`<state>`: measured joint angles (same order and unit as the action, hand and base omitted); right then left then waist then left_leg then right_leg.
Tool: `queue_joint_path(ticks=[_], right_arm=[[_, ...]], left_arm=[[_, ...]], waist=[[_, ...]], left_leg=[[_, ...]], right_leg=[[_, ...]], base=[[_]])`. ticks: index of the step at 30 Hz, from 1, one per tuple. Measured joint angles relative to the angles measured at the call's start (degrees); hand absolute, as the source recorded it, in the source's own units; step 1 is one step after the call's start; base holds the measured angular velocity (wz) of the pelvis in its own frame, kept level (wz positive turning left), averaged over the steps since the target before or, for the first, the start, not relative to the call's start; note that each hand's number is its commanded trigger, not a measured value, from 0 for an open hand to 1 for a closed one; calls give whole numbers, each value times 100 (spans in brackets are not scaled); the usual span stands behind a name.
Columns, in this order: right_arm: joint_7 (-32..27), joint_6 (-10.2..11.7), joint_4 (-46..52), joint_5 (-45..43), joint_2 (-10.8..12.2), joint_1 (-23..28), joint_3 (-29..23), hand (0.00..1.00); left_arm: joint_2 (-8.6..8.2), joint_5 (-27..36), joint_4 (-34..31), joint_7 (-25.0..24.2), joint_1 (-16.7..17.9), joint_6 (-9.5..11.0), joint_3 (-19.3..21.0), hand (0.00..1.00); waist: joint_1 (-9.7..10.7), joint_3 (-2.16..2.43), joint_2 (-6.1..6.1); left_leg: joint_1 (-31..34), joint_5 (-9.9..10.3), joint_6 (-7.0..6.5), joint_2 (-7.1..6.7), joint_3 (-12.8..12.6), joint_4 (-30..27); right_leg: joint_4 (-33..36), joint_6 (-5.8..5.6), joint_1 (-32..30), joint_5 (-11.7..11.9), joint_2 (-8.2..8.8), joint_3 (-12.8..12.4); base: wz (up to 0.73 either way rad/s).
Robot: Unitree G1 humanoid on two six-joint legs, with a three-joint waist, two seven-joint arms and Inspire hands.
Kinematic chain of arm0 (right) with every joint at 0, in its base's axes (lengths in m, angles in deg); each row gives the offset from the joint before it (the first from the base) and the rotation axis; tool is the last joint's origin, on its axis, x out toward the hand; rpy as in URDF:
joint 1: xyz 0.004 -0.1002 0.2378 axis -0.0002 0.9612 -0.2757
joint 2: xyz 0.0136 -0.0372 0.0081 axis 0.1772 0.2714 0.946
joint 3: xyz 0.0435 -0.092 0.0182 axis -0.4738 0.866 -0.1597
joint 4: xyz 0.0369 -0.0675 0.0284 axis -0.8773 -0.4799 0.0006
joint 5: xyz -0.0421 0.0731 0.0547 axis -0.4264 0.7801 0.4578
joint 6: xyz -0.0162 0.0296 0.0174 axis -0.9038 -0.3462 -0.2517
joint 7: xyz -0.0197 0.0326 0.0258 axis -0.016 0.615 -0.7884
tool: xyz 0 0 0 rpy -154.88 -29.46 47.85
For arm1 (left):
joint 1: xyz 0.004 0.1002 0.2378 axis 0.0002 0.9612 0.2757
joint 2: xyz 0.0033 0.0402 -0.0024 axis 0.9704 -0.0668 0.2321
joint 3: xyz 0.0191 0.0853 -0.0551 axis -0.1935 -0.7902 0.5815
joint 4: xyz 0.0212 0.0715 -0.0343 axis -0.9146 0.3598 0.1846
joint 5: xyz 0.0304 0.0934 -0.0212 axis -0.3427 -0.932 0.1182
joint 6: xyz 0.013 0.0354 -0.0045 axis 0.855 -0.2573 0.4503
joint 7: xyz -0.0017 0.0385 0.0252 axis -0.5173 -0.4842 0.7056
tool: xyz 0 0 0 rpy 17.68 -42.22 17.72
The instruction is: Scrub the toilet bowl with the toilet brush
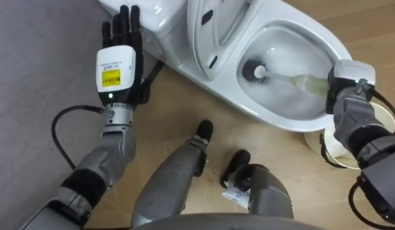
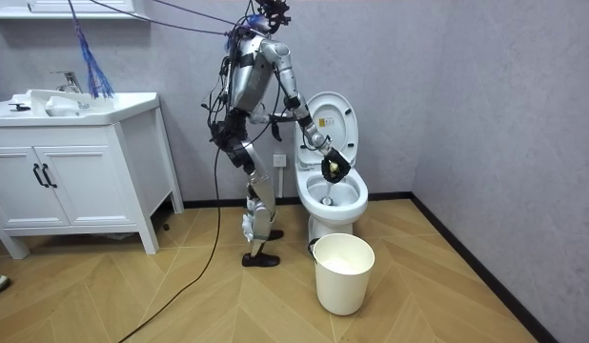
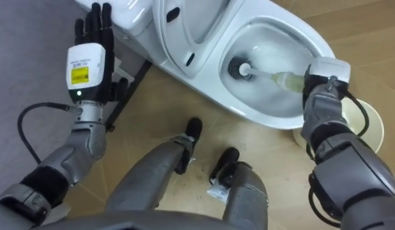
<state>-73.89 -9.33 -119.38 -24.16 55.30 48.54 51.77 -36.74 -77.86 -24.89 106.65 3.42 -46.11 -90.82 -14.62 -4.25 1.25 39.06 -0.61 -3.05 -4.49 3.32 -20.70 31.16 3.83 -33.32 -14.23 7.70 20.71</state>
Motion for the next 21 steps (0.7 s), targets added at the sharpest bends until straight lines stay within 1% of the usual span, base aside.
queue_joint_path(ticks=[1, 4, 7, 11, 12, 15, 17, 18, 19, 20, 21], right_arm=[[103, -71, 150, -62, 3, 67, 2, 100], [332, -176, 374, -214, -2, 165, 12, 100], [433, -196, 403, -234, 10, 218, 44, 100], [549, -234, 403, -67, 46, 256, 87, 100], [567, -234, 403, 18, 58, 270, 87, 100], [646, -226, 401, 142, 12, 265, 57, 100], [671, -157, 355, 356, -40, 276, -1, 100], [662, -72, 292, 487, -96, 314, -58, 100], [645, 102, 266, 615, -174, 425, -99, 100], [644, 197, 260, 709, -207, 503, -171, 100], [648, 351, 256, 908, -238, 682, -387, 100]], left_arm=[[4, 2, 60, 22, 19, 24, 1, 0], [3, 9, 139, 24, 97, 72, 39, 0], [-42, 79, 158, 5, 156, 80, 96, 0], [-97, 248, 150, -1, 216, 76, 115, 0], [-94, 255, 158, -1, 226, 70, 122, 0], [-86, 241, 243, -20, 237, 86, 224, 0], [-97, 248, 307, -59, 243, 112, 265, 0], [-97, 241, 373, -103, 236, 125, 278, 0], [-96, 239, 404, -202, 244, 162, 312, 0], [-95, 238, 437, -241, 247, 201, 325, 0], [-78, 238, 496, -302, 270, 268, 358, 0]], waist=[[1, 4, -23], [4, 38, -77], [1, 61, -119], [0, 65, -129], [-5, 64, -127], [4, 62, -108], [9, 56, -94], [35, 45, -60], [42, 45, -54], [62, 44, -52], [97, 33, -5]], left_leg=[[-43, 6, 10, 25, -2, -3], [-139, 51, 46, 80, -9, 7], [-216, 64, 77, 96, -3, 62], [-326, 86, 110, 136, -3, 128], [-362, 89, 121, 178, -3, 150], [-427, 96, 138, 169, -23, 181], [-490, 95, 141, 175, -46, 185], [-565, 96, 140, 175, -105, 185], [-643, 95, 139, 166, -107, 183], [-684, 95, 139, 157, -116, 180], [-786, 95, 138, 144, -150, 192]], right_leg=[[-97, -8, 85, 22, -68, -18], [-232, 4, 234, 39, -136, -8], [-378, 41, 357, 84, -195, 40], [-507, 57, 476, 91, -273, -4], [-555, 67, 520, 105, -293, 3], [-511, 88, 552, 76, -272, -1], [-480, 98, 590, 54, -262, -31], [-439, 98, 638, 16, -230, -55], [-442, 96, 728, -2, -206, -26], [-440, 91, 784, -24, -187, 3], [-437, 76, 892, -58, -165, 18]], base=[[0], [-2], [-2], [-3], [0], [0], [-2], [0], [0], [13], [12]])
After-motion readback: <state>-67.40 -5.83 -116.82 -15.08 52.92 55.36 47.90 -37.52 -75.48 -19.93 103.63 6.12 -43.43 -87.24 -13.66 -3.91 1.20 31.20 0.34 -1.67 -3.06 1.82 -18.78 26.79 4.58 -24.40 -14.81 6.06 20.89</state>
